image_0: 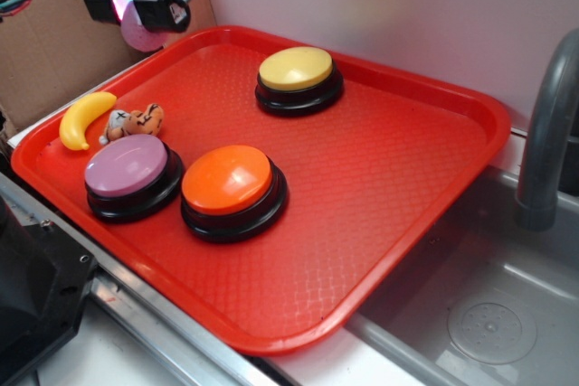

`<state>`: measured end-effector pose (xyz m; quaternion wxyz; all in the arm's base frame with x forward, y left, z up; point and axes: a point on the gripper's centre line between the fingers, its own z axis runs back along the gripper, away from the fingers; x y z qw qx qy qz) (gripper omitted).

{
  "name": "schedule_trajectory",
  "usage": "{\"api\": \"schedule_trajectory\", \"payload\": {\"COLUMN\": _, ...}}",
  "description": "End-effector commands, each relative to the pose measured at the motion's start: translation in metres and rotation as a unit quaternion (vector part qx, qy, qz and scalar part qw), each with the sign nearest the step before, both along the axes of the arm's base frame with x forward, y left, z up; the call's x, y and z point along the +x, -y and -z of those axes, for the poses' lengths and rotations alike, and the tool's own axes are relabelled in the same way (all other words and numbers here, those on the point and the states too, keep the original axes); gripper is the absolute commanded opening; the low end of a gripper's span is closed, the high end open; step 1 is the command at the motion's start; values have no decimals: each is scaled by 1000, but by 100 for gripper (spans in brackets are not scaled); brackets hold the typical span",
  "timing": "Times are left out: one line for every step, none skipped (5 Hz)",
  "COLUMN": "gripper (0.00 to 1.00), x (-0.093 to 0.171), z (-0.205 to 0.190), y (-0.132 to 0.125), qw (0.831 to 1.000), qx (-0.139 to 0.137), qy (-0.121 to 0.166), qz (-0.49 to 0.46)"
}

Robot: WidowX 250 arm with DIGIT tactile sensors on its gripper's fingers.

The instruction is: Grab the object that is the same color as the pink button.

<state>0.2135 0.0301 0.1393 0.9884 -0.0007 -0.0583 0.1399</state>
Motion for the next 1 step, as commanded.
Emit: {"api": "schedule_trajectory", "payload": {"gripper": 0, "x": -11, "z": -7, "y": 4, "qw": 1000, "qx": 0, "qy": 12, "qz": 27}}
